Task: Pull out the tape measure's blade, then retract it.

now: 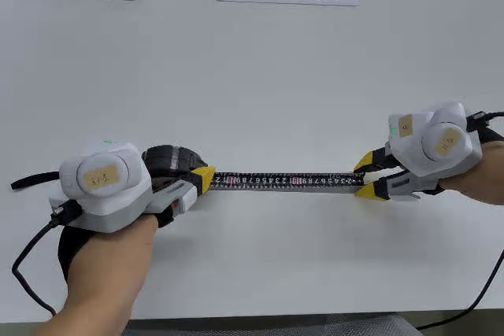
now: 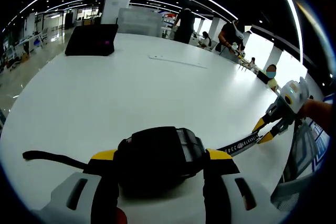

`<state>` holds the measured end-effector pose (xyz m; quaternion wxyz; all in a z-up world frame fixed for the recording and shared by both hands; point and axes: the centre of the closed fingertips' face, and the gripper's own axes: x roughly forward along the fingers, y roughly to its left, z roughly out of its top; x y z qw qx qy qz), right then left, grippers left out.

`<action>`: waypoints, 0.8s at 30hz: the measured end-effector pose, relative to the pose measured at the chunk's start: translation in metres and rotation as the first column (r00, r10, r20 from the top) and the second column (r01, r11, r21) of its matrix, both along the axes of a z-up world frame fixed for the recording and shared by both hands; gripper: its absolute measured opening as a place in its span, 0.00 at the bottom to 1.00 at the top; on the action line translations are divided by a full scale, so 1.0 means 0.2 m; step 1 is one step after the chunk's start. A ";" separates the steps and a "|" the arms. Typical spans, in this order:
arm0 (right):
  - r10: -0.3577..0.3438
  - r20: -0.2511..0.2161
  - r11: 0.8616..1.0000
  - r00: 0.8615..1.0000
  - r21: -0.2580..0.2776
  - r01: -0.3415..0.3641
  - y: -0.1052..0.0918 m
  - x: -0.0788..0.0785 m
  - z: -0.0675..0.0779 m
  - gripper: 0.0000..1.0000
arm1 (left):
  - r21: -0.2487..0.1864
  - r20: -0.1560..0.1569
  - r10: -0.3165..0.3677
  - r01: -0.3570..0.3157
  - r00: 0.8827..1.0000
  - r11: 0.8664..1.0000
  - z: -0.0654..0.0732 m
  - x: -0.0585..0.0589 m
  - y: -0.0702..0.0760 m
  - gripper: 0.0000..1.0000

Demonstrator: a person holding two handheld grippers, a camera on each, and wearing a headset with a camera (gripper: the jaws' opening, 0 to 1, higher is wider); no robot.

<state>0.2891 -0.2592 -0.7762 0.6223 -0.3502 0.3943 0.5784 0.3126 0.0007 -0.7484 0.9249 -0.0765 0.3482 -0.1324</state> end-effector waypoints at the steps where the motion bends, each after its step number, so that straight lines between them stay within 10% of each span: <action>1: 0.003 0.005 1.000 1.000 0.003 -0.003 0.00 0.00 0.00 0.14 | 0.000 0.000 0.000 0.000 1.000 1.000 0.00 0.00 0.00 0.61; 24: 0.003 0.020 1.000 1.000 -0.020 -0.002 0.00 0.01 -0.01 0.12 | 0.021 -0.016 0.005 -0.004 1.000 1.000 -0.01 0.00 0.00 0.61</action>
